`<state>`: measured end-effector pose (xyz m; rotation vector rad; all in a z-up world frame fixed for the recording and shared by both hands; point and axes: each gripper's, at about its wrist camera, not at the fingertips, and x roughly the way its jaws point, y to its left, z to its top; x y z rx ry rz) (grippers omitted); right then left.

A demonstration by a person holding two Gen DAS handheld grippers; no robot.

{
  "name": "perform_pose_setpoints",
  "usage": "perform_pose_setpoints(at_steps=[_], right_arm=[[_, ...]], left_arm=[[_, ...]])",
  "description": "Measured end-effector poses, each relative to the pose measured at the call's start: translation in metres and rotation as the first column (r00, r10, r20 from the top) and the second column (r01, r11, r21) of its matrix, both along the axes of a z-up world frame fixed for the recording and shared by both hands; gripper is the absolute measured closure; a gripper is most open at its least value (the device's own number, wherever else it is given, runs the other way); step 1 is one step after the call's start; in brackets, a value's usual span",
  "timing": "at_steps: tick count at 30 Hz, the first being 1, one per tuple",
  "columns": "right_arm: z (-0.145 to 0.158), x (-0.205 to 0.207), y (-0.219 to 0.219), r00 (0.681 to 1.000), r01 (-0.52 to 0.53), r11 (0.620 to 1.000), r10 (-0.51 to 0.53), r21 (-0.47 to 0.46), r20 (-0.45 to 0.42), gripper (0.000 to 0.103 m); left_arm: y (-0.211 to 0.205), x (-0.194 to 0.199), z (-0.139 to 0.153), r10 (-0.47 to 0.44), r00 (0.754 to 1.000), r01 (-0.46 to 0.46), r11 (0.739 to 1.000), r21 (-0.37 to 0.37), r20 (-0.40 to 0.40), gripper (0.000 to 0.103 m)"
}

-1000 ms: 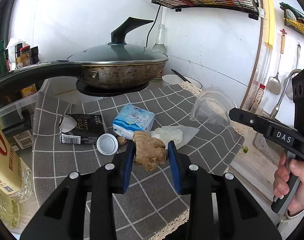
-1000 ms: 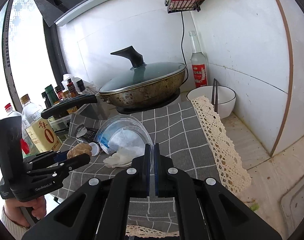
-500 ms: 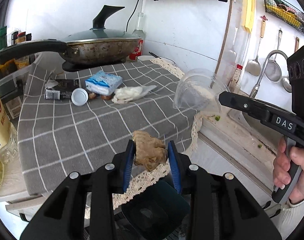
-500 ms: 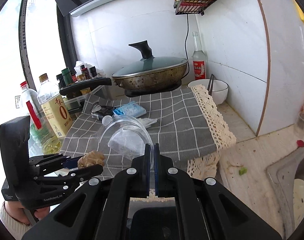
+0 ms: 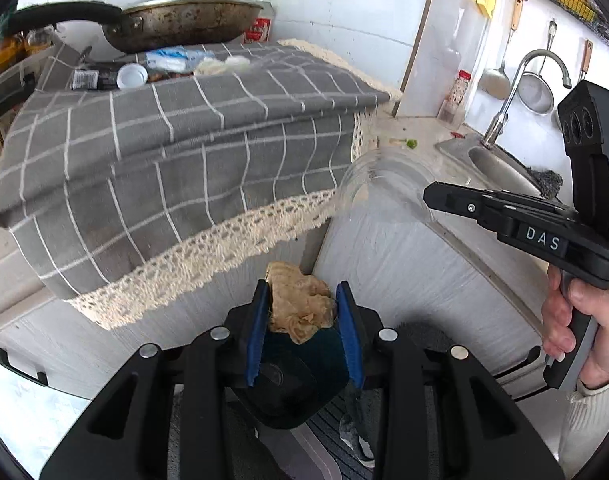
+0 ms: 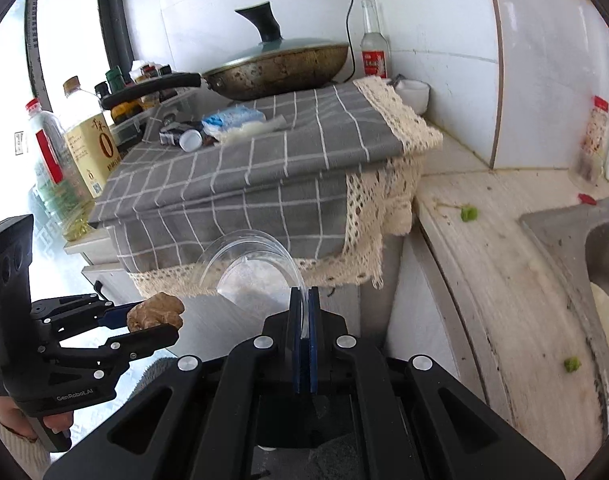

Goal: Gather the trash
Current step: 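Carry both items down into the bin and open both grippers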

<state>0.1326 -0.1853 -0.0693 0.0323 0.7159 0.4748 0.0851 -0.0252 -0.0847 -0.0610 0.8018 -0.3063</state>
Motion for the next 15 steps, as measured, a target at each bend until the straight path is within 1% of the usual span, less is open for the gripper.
perform_pose_setpoints(at_steps=[6, 9, 15], right_arm=[[-0.046, 0.013, 0.001, 0.994, -0.012, 0.998, 0.006, -0.054, -0.111, 0.100], [-0.063, 0.020, 0.005, 0.989, -0.025, 0.997, 0.014, -0.070, -0.147, 0.100], [-0.087, 0.031, 0.013, 0.978, -0.046, 0.994, 0.025, -0.096, -0.205, 0.100]], left_arm=[[-0.004, 0.016, -0.052, -0.004, 0.993, 0.005, 1.000, 0.012, -0.118, 0.067], [-0.001, 0.026, -0.069, 0.003, 0.988, -0.002, 1.000, 0.004, -0.154, 0.067], [0.005, 0.040, -0.091, 0.014, 0.980, -0.015, 1.000, -0.001, -0.198, 0.067]])
